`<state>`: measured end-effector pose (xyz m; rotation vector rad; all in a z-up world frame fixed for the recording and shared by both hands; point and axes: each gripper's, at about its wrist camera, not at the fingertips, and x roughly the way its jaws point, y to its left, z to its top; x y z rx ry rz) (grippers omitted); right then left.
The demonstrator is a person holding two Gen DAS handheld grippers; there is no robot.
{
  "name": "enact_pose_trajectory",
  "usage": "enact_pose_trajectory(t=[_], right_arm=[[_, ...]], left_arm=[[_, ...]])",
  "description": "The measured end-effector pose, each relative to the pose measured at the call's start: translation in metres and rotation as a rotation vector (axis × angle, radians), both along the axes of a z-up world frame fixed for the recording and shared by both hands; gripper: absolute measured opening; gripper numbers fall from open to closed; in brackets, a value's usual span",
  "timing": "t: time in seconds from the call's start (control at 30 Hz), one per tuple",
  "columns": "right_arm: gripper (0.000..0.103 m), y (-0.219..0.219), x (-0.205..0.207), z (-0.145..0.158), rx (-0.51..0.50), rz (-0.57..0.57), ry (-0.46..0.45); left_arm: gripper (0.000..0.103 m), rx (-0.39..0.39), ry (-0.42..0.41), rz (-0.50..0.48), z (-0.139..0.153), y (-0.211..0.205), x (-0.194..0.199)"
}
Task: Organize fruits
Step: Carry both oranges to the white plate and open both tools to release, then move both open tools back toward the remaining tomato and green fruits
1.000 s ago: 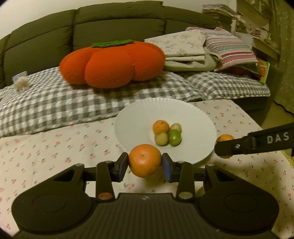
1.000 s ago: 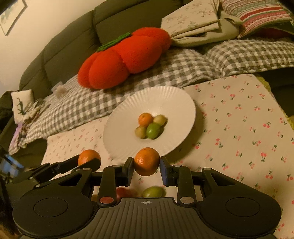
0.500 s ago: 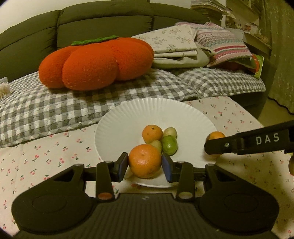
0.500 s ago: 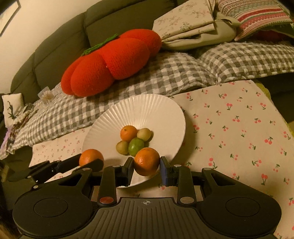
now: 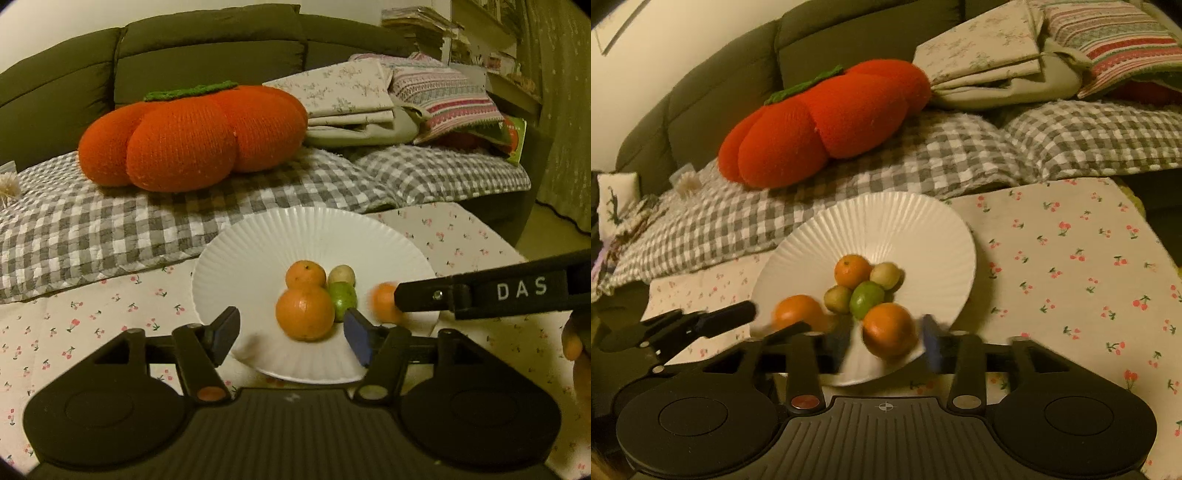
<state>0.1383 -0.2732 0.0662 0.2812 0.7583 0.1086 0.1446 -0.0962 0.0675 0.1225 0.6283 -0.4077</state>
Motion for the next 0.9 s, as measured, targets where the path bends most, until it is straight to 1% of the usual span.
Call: enact_pose_trajectory(t=[0.1, 0.2, 0.3, 0.4, 0.53, 0.63, 0.7, 0.9], right_arm=[[0.052, -0.004, -0.002, 0.005, 0.012, -0.009, -0.010], [0.052, -0.008, -0.004, 0.008, 0.034, -0.028, 0.000], [0.052, -0.011, -0.006, 0.010, 0.042, -0.046, 0.014], [0.052, -0.010, -0.011, 0.013, 0.050, -0.048, 0.023], [0.052, -0.001, -0.022, 0.018, 0.056, -0.030, 0.041], [0.052, 0.005, -0.034, 0.021, 0.066, -0.008, 0.051], [0.052, 0.008, -0.044, 0.023, 0.071, 0.004, 0.059], [0.052, 0.015, -0.071, 0.027, 0.082, 0.041, 0.079]], left_arm=[[0.062, -0.013, 0.004, 0.017, 0.006, 0.006, -0.003], [0.062, -0.034, 0.017, 0.036, 0.013, 0.015, -0.008], [0.062, -0.030, 0.028, 0.062, 0.016, 0.024, -0.014], [0.062, -0.016, 0.061, 0.091, 0.017, 0.034, -0.023], [0.062, 0.003, 0.101, 0.131, 0.020, 0.047, -0.035], [0.062, -0.029, 0.138, 0.163, 0.021, 0.061, -0.044], [0.062, -0.032, 0.161, 0.178, 0.020, 0.065, -0.052], [0.062, -0.045, 0.211, 0.182, 0.017, 0.068, -0.076]])
